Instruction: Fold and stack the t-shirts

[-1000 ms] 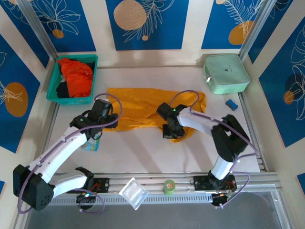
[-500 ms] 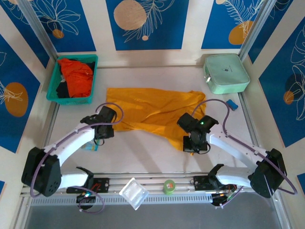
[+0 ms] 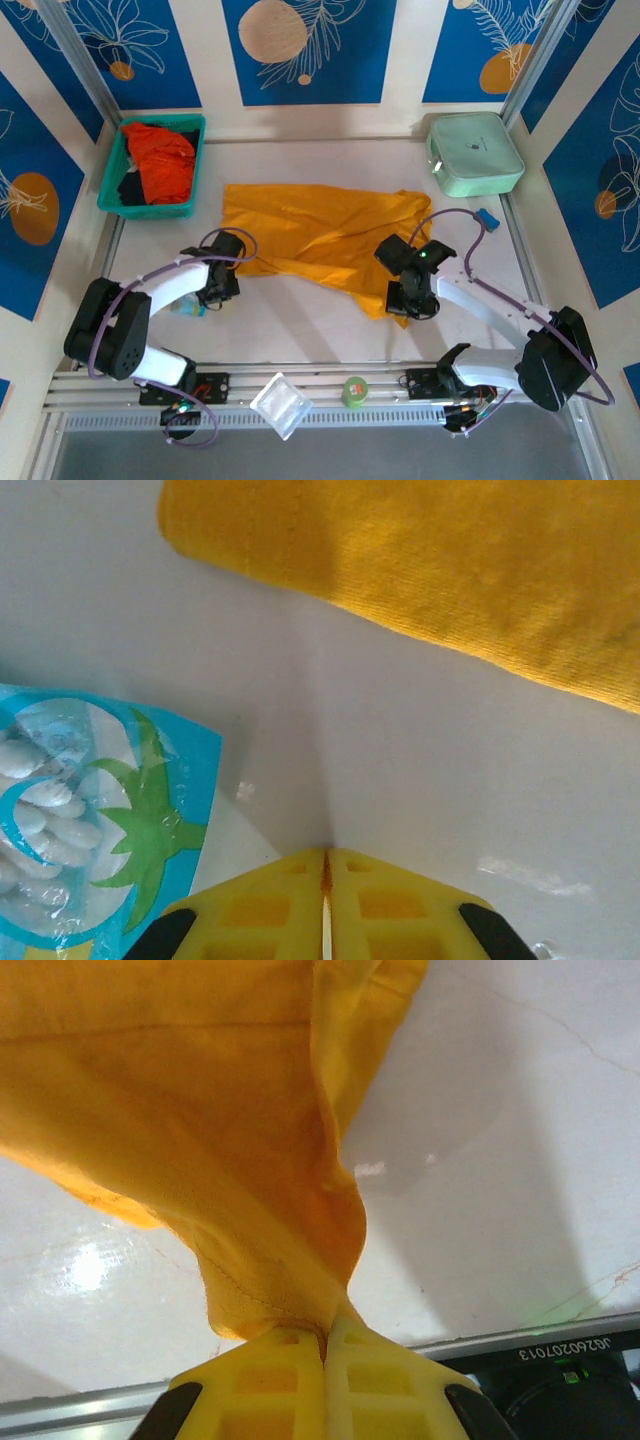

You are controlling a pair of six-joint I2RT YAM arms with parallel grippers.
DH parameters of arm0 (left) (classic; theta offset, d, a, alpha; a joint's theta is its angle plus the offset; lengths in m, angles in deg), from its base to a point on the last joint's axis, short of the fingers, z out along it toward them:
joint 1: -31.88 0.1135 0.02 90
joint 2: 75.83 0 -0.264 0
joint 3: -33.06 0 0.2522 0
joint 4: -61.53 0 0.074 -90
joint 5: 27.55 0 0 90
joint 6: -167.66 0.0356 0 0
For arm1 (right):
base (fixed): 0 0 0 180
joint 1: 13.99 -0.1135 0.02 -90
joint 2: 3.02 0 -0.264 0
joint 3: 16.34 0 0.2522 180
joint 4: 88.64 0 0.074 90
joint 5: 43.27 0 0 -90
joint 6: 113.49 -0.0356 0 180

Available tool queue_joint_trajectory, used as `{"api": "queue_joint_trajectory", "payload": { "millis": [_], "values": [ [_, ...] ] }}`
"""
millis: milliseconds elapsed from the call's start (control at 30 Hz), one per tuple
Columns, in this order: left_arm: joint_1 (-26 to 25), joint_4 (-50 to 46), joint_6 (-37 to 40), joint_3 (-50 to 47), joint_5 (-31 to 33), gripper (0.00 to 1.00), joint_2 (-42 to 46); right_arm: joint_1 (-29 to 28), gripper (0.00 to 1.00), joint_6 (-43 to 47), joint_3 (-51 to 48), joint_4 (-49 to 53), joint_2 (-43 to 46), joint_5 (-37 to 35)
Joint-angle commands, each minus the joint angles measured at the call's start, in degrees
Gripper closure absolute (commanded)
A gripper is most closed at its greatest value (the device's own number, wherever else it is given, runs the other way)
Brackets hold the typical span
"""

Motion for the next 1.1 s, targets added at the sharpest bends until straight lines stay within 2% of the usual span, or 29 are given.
{"api": "queue_joint_trajectory", "payload": {
  "millis": [0, 300, 500, 667, 767, 933, 1067],
  "values": [
    [2.14, -0.73, -3.73, -0.71, 3.89, 0.88, -2.16, 1.26, 1.00, -1.37, -0.11, -0.08, 1.06, -1.44],
    [4.79, -1.52, -5.48, 2.84, 6.19, 0.89, 1.51, 9.46, 1.00, -1.51, -6.01, -8.21, 7.02, -0.55],
    [4.86, -5.02, -3.23, 12.37, 8.79, 0.88, -2.58, 17.08, 1.00, 0.41, -5.83, -10.17, 8.47, -5.16],
    [4.87, -1.84, -1.71, 14.66, 5.58, 0.88, -5.43, 23.39, 1.00, 4.68, -5.03, -12.46, 7.36, -4.61],
    [4.88, -0.42, -0.59, 16.69, 3.48, 0.76, -7.94, 24.27, 1.00, 5.92, -4.84, -12.98, 5.81, -4.08],
    [4.93, 0.30, -0.20, 19.21, 3.93, 0.53, -11.99, 24.32, 1.00, 5.92, -5.48, -13.39, 5.55, -2.50],
    [4.93, 1.36, -0.08, 19.62, 3.04, 0.43, -13.42, 24.34, 1.00, 5.82, -6.07, -13.16, 6.12, -2.58]
  ]
}}
